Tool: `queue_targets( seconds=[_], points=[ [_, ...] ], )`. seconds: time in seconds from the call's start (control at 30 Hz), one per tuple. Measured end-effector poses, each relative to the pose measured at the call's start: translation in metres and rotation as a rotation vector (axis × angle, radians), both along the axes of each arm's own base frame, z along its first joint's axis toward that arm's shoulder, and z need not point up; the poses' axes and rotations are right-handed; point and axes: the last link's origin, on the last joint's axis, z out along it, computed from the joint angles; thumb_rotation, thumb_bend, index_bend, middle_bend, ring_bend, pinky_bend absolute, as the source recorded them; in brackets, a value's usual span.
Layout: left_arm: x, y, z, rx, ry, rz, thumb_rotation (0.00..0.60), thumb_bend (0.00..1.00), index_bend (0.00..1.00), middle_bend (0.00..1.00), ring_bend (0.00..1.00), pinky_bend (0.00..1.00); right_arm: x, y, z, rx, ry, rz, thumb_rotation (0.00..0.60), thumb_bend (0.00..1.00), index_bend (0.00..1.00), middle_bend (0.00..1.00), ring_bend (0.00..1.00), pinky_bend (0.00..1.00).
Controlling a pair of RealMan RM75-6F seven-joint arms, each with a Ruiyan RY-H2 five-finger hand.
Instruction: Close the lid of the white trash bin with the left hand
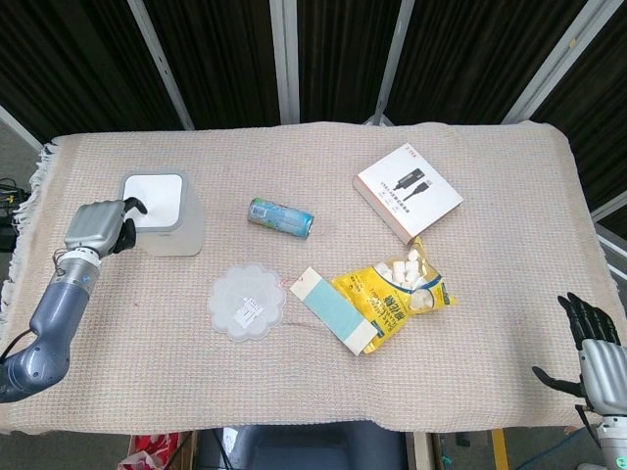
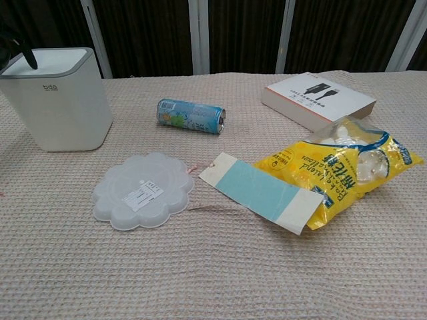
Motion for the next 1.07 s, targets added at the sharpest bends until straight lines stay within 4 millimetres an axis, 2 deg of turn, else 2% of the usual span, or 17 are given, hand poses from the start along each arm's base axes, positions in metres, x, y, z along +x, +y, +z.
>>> queue_targets(
  seconds=[0.17,0.3,0.37,0.43,0.5,0.6,0.67,0.7,0.8,0.9,1.07],
  points=[
    [0.002,0.0,0.001,0.007,-0.008,-0.007,0.6,0.76,0.28,0.99,0.98,1.0,0.0,0.0,0.0,0.001,0.0,0.002,0.6,0.15,0.0,0.0,0.0,0.0],
    [0.008,0.002,0.008,0.04,-0.024,-0.04,0.6,0.62,0.22,0.87,0.87,0.99,0.0,0.0,0.0,-0.001,0.001,0.003,0.6,0.15,0.0,0.0,0.0,0.0],
    [0.013,0.002,0.013,0.065,-0.03,-0.074,0.6,0.55,0.17,0.75,0.77,0.95,0.0,0.0,0.0,-0.001,0.001,0.003,0.6,0.15,0.0,0.0,0.0,0.0],
    [0.019,0.0,0.018,0.091,-0.031,-0.119,0.6,0.48,0.12,0.57,0.63,0.84,0.0,0.0,0.0,-0.001,0.002,0.002,0.6,0.15,0.0,0.0,0.0,0.0],
    [0.023,-0.004,0.023,0.112,-0.03,-0.161,0.6,0.4,0.03,0.31,0.4,0.65,0.0,0.0,0.0,-0.001,0.003,0.004,0.6,0.15,0.0,0.0,0.0,0.0],
    [0.026,-0.016,0.029,0.141,-0.031,-0.225,0.6,0.31,0.0,0.04,0.1,0.45,0.0,0.0,0.001,-0.004,0.008,0.007,0.6,0.15,0.0,0.0,0.0,0.0],
    [0.022,-0.028,0.031,0.16,-0.039,-0.258,0.6,0.28,0.0,0.0,0.01,0.35,0.0,0.0,0.002,-0.006,0.011,0.009,0.6,0.15,0.0,0.0,0.0,0.0],
    [0.02,-0.034,0.032,0.168,-0.044,-0.268,0.6,0.26,0.0,0.0,0.0,0.28,-0.001,0.0,0.002,-0.007,0.014,0.009,0.6,0.15,0.0,0.0,0.0,0.0],
    [0.005,-0.055,0.033,0.199,-0.06,-0.295,0.6,0.23,0.0,0.0,0.0,0.14,-0.001,0.0,0.004,-0.015,0.023,0.012,0.6,0.15,0.0,0.0,0.0,0.0],
    [-0.015,-0.079,0.032,0.236,-0.05,-0.322,0.6,0.19,0.0,0.0,0.0,0.08,-0.002,0.0,0.007,-0.024,0.046,0.018,0.6,0.15,0.0,0.0,0.0,0.0],
    [-0.068,-0.132,0.025,0.267,0.033,-0.336,0.6,0.13,0.0,0.0,0.0,0.02,-0.003,-0.001,0.01,-0.05,0.112,0.039,0.6,0.15,0.0,0.0,0.0,0.0]
  ],
)
